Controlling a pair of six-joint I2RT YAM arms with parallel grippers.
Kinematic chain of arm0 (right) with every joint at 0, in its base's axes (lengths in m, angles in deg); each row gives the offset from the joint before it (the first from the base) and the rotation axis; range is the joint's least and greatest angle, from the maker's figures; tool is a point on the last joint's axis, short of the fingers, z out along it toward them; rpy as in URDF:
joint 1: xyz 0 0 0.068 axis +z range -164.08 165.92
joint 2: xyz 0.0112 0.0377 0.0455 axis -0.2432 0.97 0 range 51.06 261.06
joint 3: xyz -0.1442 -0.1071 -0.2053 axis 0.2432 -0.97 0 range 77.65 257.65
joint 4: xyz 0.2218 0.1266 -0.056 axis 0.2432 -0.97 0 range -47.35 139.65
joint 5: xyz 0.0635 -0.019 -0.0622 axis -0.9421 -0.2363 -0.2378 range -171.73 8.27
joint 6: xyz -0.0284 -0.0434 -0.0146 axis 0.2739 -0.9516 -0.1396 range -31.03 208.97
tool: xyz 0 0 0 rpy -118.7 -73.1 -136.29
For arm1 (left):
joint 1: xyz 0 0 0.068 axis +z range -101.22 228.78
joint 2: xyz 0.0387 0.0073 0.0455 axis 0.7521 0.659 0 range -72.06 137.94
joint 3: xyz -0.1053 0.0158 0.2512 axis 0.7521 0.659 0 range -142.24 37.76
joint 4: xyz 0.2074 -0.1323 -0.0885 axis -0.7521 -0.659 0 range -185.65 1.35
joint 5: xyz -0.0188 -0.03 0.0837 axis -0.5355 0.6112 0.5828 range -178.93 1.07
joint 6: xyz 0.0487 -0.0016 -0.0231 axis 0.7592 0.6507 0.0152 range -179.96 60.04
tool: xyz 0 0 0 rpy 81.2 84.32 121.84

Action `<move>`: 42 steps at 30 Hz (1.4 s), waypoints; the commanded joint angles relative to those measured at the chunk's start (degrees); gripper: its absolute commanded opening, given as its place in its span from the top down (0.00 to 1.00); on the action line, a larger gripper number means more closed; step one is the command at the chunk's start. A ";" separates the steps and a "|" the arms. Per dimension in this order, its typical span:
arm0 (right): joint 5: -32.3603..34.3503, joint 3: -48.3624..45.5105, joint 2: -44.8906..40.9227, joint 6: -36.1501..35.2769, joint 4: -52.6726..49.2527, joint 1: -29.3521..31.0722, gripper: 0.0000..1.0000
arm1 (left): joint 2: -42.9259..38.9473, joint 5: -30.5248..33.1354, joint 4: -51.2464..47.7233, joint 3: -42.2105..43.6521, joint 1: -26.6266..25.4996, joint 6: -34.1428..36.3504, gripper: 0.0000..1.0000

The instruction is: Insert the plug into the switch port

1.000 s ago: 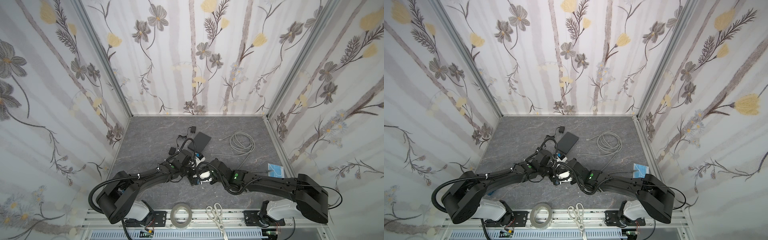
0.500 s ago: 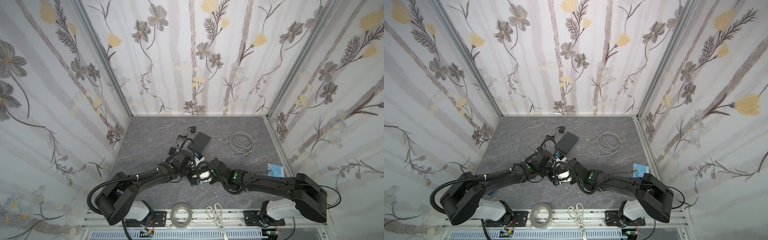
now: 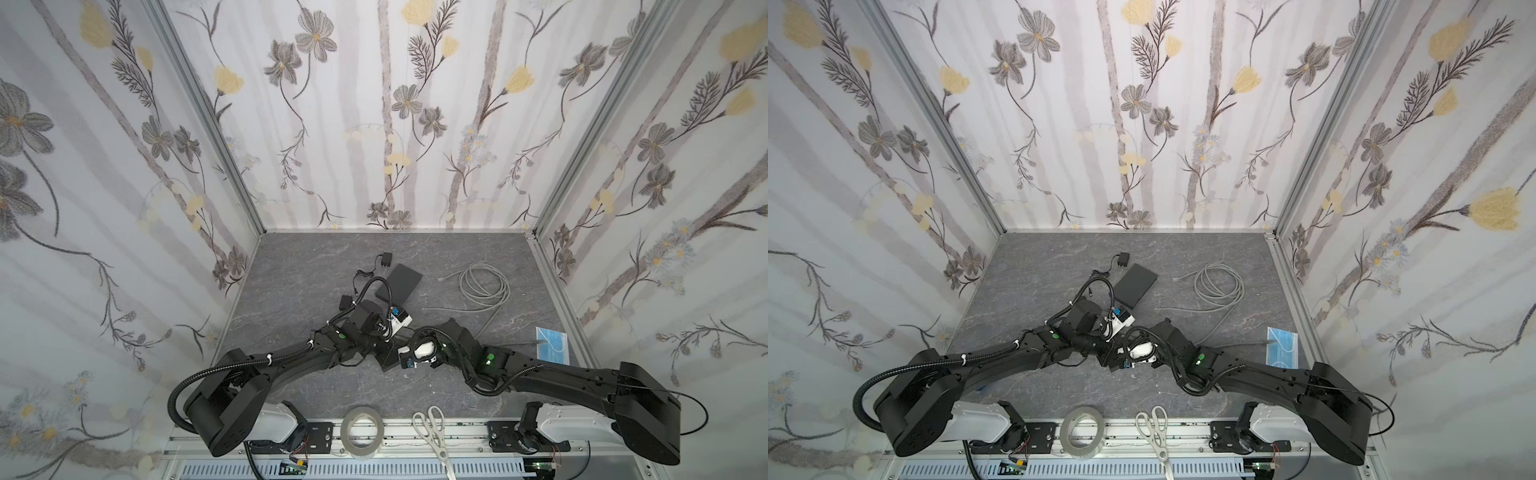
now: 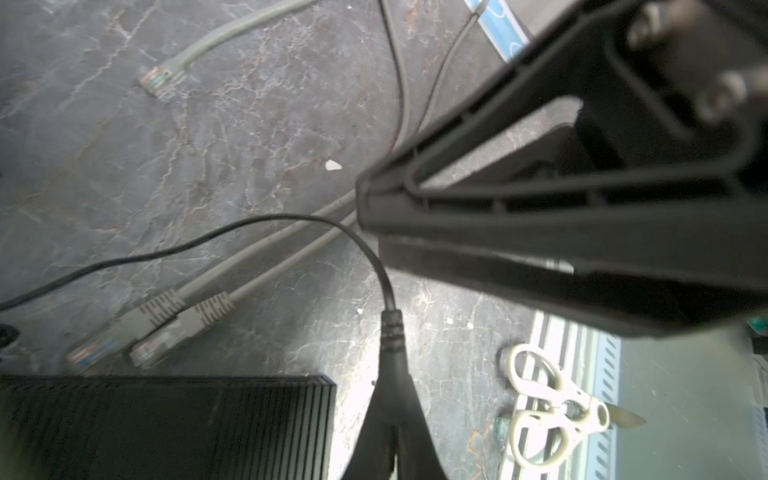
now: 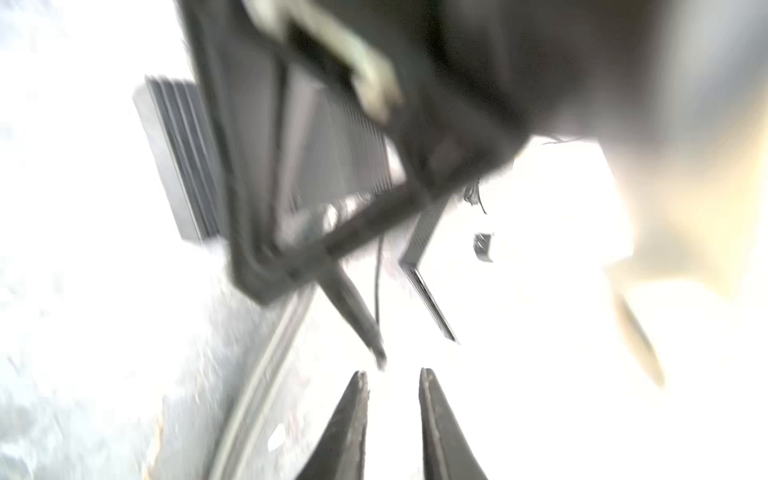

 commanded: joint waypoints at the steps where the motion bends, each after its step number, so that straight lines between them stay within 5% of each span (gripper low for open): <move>1: -8.47 -2.28 -4.97 -2.77 4.87 -1.59 0.68 | -0.29 -5.02 1.42 -0.23 0.00 1.30 1.00; 5: -13.08 -1.50 -8.76 -4.00 -2.15 -3.69 0.62 | -0.40 -7.80 -0.25 -0.79 0.00 4.41 1.00; 11: -25.09 4.36 -9.15 -1.96 -17.01 -8.08 0.76 | -0.25 -6.64 -4.50 -1.83 0.01 7.52 1.00; 17: -26.17 10.49 -4.18 -5.88 -29.27 -7.73 0.84 | 1.98 -8.22 -6.23 -3.10 0.01 7.95 1.00; 33: -18.87 8.86 -2.76 -1.36 -18.84 -4.18 0.74 | 2.72 -10.03 -5.83 -3.62 -0.79 7.65 1.00; 42: -17.09 12.70 1.70 -1.66 -22.44 -3.34 0.76 | 2.54 -9.94 -5.95 -3.61 -1.03 7.60 1.00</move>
